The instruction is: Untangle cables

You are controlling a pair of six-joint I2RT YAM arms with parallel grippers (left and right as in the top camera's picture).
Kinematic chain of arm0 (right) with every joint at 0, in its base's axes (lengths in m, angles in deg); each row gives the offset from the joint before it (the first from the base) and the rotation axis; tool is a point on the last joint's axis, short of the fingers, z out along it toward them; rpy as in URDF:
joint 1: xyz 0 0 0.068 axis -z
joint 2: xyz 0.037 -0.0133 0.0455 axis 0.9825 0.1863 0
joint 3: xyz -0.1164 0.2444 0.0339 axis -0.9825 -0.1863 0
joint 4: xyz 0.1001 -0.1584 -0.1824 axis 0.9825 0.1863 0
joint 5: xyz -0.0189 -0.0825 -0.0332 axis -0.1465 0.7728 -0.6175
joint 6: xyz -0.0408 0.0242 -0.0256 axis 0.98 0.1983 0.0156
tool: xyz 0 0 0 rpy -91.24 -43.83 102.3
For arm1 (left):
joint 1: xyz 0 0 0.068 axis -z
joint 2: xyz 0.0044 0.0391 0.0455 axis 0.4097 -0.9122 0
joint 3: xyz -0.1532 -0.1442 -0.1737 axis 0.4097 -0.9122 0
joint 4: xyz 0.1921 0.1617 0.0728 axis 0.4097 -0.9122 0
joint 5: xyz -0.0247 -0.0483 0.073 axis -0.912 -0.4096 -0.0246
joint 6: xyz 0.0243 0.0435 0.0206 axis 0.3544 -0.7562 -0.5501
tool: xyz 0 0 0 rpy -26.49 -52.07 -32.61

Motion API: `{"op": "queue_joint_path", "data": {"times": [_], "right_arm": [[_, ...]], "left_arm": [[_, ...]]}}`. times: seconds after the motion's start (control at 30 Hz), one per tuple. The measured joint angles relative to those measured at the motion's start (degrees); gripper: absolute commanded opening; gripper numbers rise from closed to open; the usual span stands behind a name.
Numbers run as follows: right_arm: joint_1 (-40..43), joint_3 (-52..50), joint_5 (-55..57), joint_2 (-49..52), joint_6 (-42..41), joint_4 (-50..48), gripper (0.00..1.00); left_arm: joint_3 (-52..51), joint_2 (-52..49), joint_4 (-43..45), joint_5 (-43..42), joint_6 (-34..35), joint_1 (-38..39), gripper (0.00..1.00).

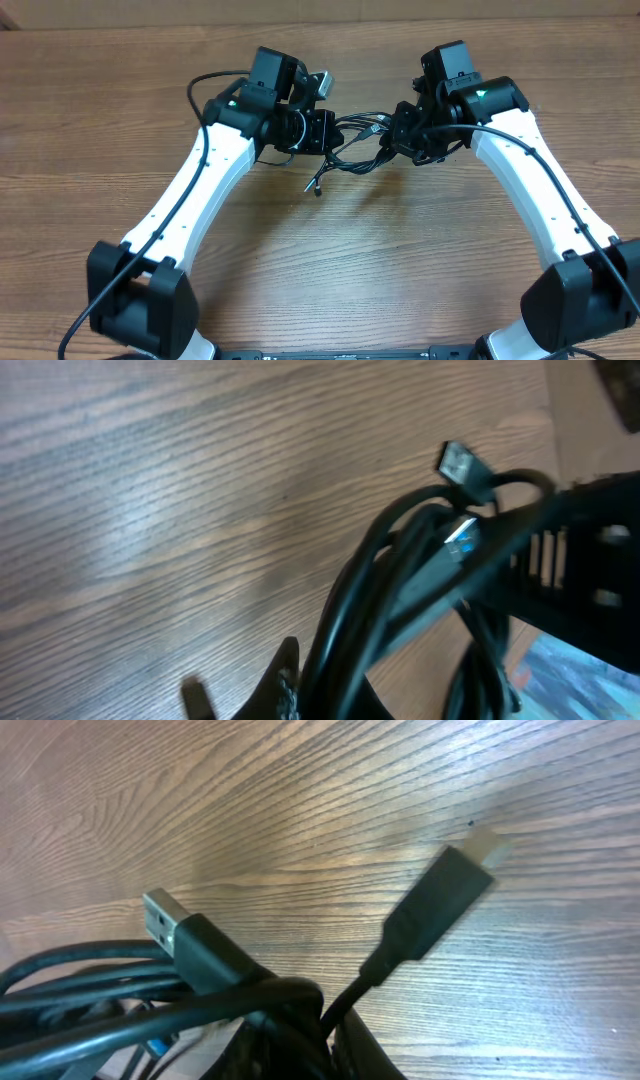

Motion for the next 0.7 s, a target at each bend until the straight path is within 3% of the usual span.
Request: {"op": "queue_joint_path", "data": {"times": [0.03,0.1,0.2,0.3,0.33,0.4,0.57,0.7], "right_arm": [[0.0,0.3,-0.7,-0.5,1.1,0.5,0.24],[0.3,1.4,-5.6,-0.6,7.1,0.8,0.58],[4.0,5.5,-12.4,-0.8,14.2,4.9,0.73],[5.7,7.7,-14.4,-1.8,15.8,4.2,0.76],[5.4,8.5,-15.6,-2.8,15.7,3.4,0.76],[4.4,8.6,-16.2,-3.0,14.6,1.2,0.75],[-0.3,8.6,-12.3,-3.0,9.4,-4.0,0.71],[5.0,8.6,-18.1,-3.0,8.5,-9.9,0.72]], "left_arm": [[0.0,1.4,-0.7,-0.1,-0.3,-0.4,0.04],[0.0,2.6,-1.0,0.2,-0.6,-3.0,0.04],[0.0,4.1,0.3,3.7,3.5,-7.3,0.04],[0.0,5.1,1.7,4.7,9.8,-10.8,0.04],[0.0,5.3,2.6,4.6,15.7,-12.4,0.04],[0.0,5.3,4.5,2.0,21.3,-12.5,0.04],[-0.1,5.3,7.4,-7.1,19.3,-12.5,0.04],[-0.6,5.3,21.7,-27.3,20.0,-14.9,0.04]]}}
